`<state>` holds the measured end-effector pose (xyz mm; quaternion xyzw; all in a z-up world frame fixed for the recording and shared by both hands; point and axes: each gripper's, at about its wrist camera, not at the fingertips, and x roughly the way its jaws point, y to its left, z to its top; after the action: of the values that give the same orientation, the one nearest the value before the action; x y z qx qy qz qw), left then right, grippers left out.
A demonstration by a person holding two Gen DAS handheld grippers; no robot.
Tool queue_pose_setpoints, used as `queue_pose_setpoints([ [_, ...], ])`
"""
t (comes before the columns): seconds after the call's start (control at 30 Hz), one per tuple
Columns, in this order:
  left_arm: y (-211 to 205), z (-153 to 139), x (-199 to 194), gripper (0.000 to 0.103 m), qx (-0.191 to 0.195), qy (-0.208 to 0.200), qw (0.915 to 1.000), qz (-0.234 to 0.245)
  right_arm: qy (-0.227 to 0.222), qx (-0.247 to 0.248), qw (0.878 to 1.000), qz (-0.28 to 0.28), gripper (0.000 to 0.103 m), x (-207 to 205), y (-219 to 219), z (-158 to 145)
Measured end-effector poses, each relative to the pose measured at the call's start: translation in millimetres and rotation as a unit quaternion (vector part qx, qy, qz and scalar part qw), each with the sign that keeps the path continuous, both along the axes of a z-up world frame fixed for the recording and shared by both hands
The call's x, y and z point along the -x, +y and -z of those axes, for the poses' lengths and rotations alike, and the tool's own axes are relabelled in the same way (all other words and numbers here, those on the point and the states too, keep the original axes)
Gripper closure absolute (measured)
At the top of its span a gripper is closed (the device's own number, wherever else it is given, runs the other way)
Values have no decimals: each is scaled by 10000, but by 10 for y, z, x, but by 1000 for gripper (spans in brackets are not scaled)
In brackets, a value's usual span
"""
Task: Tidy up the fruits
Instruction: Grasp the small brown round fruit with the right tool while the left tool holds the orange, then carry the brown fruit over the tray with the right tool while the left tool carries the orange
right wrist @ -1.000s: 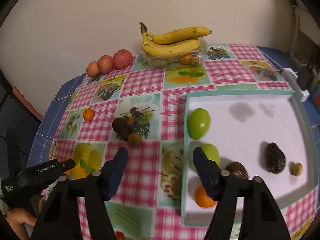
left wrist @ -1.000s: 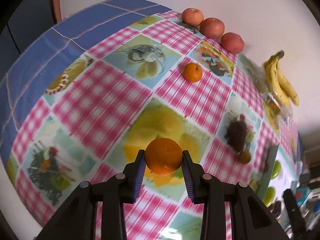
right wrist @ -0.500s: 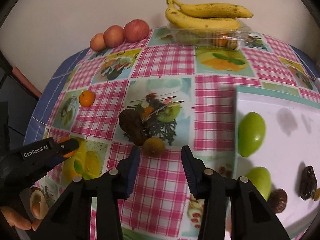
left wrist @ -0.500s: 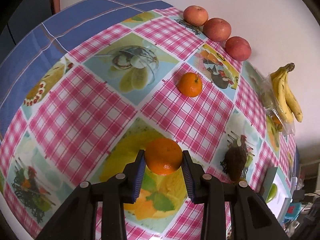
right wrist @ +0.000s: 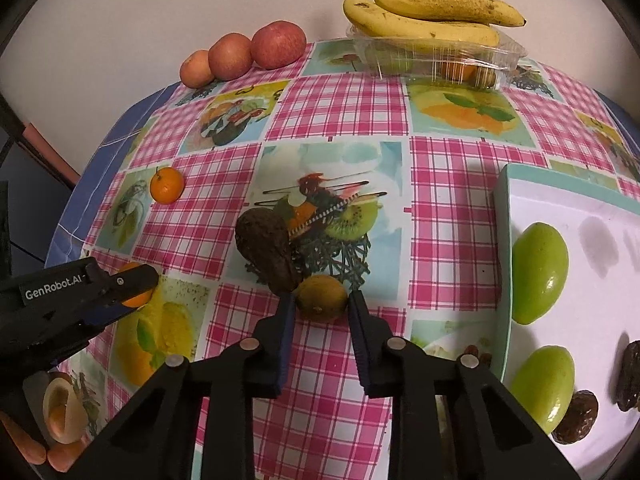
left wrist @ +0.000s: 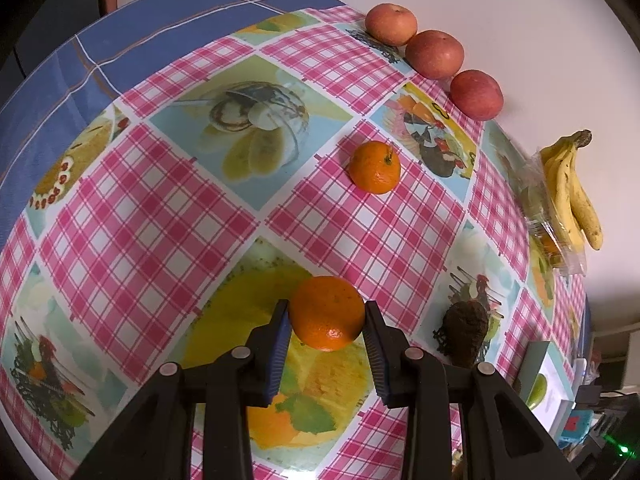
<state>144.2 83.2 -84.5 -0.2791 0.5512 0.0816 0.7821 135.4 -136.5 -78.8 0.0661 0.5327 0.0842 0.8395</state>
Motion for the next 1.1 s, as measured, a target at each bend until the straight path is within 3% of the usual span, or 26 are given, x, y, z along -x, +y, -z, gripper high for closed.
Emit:
queue_pose_setpoints([
  [0.37, -122, -193, 88, 65, 109, -158, 9997, 153, -147, -52, 9998, 101, 75, 242, -120, -155],
  [0.83, -392, -487, 433, 65, -445, -339, 9965, 620, -537, 162, 9982, 201, 75, 787, -405, -624],
  [1.1, -611, -604, 487, 65, -688, -448, 9934, 805, -715, 238, 9962, 443, 75, 871, -703, -727],
])
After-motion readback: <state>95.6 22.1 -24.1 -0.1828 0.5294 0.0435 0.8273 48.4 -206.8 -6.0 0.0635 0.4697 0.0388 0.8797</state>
